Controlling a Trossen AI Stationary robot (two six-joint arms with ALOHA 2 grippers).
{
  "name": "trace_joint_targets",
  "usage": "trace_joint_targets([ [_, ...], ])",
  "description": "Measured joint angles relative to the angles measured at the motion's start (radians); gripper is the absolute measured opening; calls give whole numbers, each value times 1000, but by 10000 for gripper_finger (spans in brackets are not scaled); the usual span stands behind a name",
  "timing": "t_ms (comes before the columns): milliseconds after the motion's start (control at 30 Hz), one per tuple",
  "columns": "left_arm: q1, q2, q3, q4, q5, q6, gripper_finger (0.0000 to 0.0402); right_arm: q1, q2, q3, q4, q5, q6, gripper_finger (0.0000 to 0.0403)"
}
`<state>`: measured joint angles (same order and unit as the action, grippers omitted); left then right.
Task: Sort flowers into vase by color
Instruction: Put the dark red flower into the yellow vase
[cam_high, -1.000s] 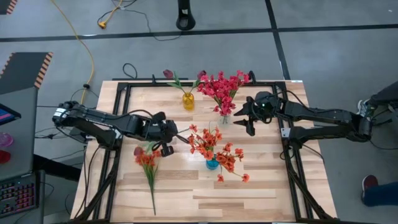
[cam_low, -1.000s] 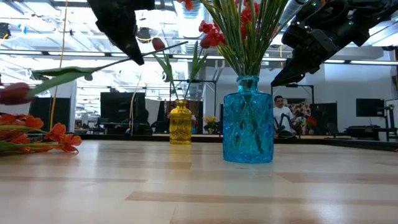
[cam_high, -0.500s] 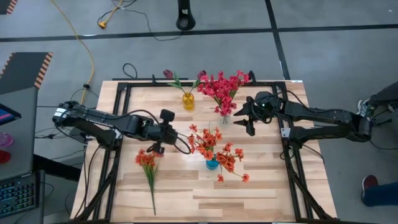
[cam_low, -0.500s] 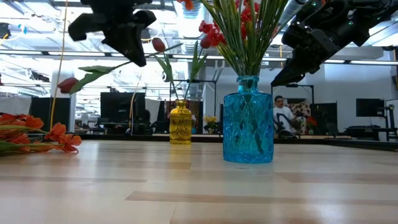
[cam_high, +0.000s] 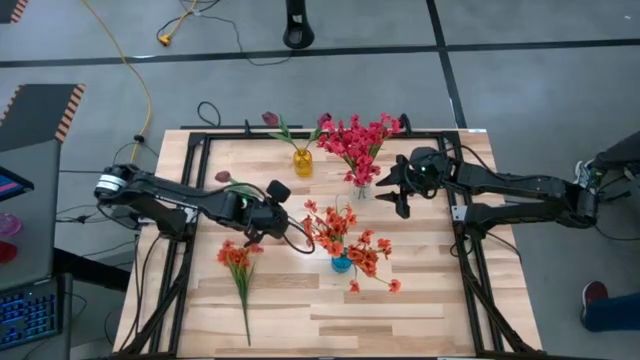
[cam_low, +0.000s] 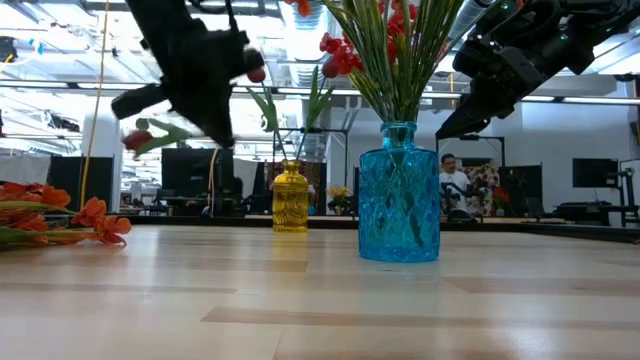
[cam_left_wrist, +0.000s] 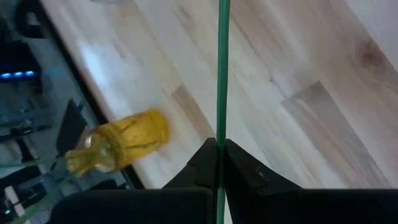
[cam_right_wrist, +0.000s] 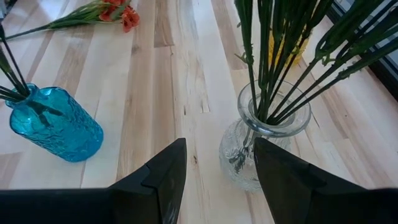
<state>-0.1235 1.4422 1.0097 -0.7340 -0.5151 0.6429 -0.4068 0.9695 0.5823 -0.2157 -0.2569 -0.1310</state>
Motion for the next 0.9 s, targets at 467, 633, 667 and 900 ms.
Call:
trace_joint_targets([
  [467,1,246,0,-7,2,166,0,0,0,0,-1,0,0,214],
  [633,1,314,0,-3,-10,226,0,0,0,0,-1,0,0,214],
  [667,1,325,0,-3,-18,225,0,0,0,0,-1,0,0,214],
  [900,1,362,0,29,-115,210,0,0,0,0,-1,0,0,214],
])
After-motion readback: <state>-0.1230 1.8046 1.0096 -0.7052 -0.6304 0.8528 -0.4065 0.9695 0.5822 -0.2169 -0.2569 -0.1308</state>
